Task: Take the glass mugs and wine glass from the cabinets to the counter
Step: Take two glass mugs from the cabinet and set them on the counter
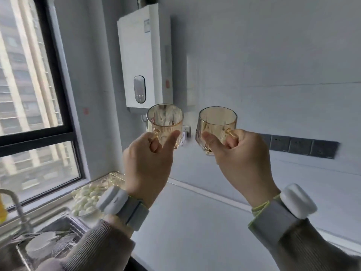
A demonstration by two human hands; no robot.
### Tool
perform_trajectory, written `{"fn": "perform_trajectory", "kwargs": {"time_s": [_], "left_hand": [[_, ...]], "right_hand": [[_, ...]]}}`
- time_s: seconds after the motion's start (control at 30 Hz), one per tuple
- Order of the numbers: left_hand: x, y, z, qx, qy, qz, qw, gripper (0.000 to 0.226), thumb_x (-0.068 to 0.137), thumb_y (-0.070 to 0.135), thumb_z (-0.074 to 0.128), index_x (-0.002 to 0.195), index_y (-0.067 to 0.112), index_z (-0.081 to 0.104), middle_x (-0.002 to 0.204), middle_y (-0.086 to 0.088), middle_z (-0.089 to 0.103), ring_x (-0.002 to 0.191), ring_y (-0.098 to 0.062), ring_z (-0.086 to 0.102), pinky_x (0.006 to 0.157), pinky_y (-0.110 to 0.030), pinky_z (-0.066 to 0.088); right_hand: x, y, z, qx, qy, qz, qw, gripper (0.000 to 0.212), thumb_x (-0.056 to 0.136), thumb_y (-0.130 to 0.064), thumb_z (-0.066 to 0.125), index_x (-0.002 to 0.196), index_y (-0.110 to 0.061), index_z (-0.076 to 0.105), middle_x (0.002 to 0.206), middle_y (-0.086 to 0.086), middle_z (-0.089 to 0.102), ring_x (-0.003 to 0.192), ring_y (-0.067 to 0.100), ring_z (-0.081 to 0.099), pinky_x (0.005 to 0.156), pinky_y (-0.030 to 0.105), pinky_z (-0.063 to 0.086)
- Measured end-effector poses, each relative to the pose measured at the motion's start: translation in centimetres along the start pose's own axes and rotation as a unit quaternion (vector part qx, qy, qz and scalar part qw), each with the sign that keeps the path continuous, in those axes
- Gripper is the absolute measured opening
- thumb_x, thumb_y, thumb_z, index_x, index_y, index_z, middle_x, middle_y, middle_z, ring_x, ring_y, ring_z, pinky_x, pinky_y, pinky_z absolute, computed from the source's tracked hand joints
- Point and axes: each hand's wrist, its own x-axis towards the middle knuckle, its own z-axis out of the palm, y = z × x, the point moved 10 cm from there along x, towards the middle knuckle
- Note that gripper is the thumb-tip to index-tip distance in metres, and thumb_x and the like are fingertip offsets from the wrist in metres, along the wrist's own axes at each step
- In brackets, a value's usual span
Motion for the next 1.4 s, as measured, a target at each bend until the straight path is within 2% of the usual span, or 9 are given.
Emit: {"fn": "perform_trajectory", "kwargs": {"time_s": [0.27, 0.4, 0.47, 0.57, 0.7, 1.0, 1.13, 1.23, 1.4], "left_hand": [[-1.2, -2.1, 12.0, -0.037, -0.067, 0.007, 0.997, 0.068, 0.086, 0.041, 0.077, 0.058, 0.020, 0.018, 0.052, 0.005, 0.020, 0.051, -0.013, 0.029, 0.051, -0.024, 0.027], [-1.0, -5.1, 17.7, -0.051, -0.092, 0.001, 0.994, 0.068, 0.087, 0.039, 0.076, 0.058, 0.020, 0.018, 0.051, 0.006, 0.017, 0.050, -0.014, 0.030, 0.051, -0.024, 0.028], [-0.9, -7.1, 20.9, -0.057, -0.113, -0.003, 0.992, 0.067, 0.087, 0.039, 0.075, 0.058, 0.019, 0.018, 0.051, 0.006, 0.017, 0.050, -0.014, 0.030, 0.051, -0.023, 0.029], [-0.7, -10.4, 26.1, -0.066, -0.159, -0.014, 0.985, 0.066, 0.088, 0.040, 0.075, 0.059, 0.018, 0.020, 0.051, 0.006, 0.019, 0.051, -0.015, 0.029, 0.049, -0.024, 0.029], [-1.0, -15.1, 32.7, -0.079, -0.209, -0.039, 0.974, 0.066, 0.087, 0.041, 0.075, 0.058, 0.019, 0.019, 0.051, 0.007, 0.019, 0.050, -0.015, 0.027, 0.047, -0.024, 0.027], [-5.0, -27.3, 44.4, -0.086, -0.290, -0.119, 0.946, 0.065, 0.086, 0.044, 0.076, 0.056, 0.016, 0.026, 0.051, 0.004, 0.023, 0.052, -0.017, 0.025, 0.048, -0.026, 0.024], [-8.6, -32.9, 49.0, -0.092, -0.323, -0.155, 0.929, 0.064, 0.087, 0.040, 0.076, 0.055, 0.017, 0.025, 0.051, 0.004, 0.023, 0.051, -0.016, 0.023, 0.047, -0.025, 0.022], [-11.7, -37.1, 52.2, -0.097, -0.339, -0.193, 0.916, 0.064, 0.088, 0.037, 0.076, 0.054, 0.018, 0.026, 0.050, 0.009, 0.023, 0.049, -0.013, 0.023, 0.046, -0.023, 0.022], [-16.3, -41.3, 55.4, -0.100, -0.371, -0.218, 0.897, 0.062, 0.090, 0.039, 0.072, 0.054, 0.019, 0.025, 0.044, -0.001, 0.031, 0.046, -0.014, 0.029, 0.047, -0.024, 0.024]], "right_hand": [[1.9, 10.0, -0.6, -0.058, 0.024, 0.050, 0.997, 0.067, 0.078, -0.055, 0.078, 0.055, -0.018, 0.026, 0.046, 0.002, 0.032, 0.046, 0.015, 0.026, 0.046, 0.025, 0.024], [3.0, 14.7, 0.2, -0.074, 0.047, 0.082, 0.993, 0.066, 0.079, -0.051, 0.080, 0.052, -0.021, 0.027, 0.043, -0.011, 0.031, 0.045, 0.002, 0.048, 0.043, 0.014, 0.031], [3.7, 17.4, 1.2, -0.088, 0.051, 0.091, 0.991, 0.066, 0.080, -0.051, 0.079, 0.053, -0.020, 0.027, 0.043, -0.011, 0.032, 0.046, -0.003, 0.049, 0.043, 0.014, 0.032], [4.4, 21.9, 2.9, -0.110, 0.055, 0.123, 0.985, 0.067, 0.080, -0.055, 0.077, 0.054, -0.020, 0.027, 0.044, -0.009, 0.039, 0.045, 0.006, 0.053, 0.048, 0.026, 0.034], [4.9, 28.0, 5.5, -0.126, 0.067, 0.169, 0.975, 0.066, 0.080, -0.057, 0.076, 0.056, -0.019, 0.027, 0.046, -0.004, 0.042, 0.063, 0.031, 0.072, 0.053, 0.033, 0.041], [3.1, 40.7, 12.0, -0.192, 0.064, 0.220, 0.954, 0.060, 0.091, -0.043, 0.070, 0.059, -0.020, 0.025, 0.049, -0.004, 0.026, 0.069, 0.040, 0.073, 0.048, 0.024, 0.030], [0.2, 47.3, 15.4, -0.197, 0.074, 0.267, 0.941, 0.059, 0.092, -0.048, 0.066, 0.060, -0.020, 0.025, 0.047, 0.002, 0.039, 0.068, 0.042, 0.071, 0.055, 0.041, 0.037], [-2.2, 52.2, 18.0, -0.204, 0.088, 0.289, 0.931, 0.057, 0.085, -0.060, 0.055, 0.059, -0.019, 0.025, 0.051, 0.017, 0.055, 0.061, 0.042, 0.064, 0.058, 0.037, 0.038], [-6.4, 58.2, 20.9, -0.202, 0.088, 0.344, 0.913, 0.058, 0.088, -0.055, 0.060, 0.058, -0.019, 0.025, 0.052, 0.015, 0.059, 0.059, 0.041, 0.063, 0.058, 0.042, 0.046]]}}
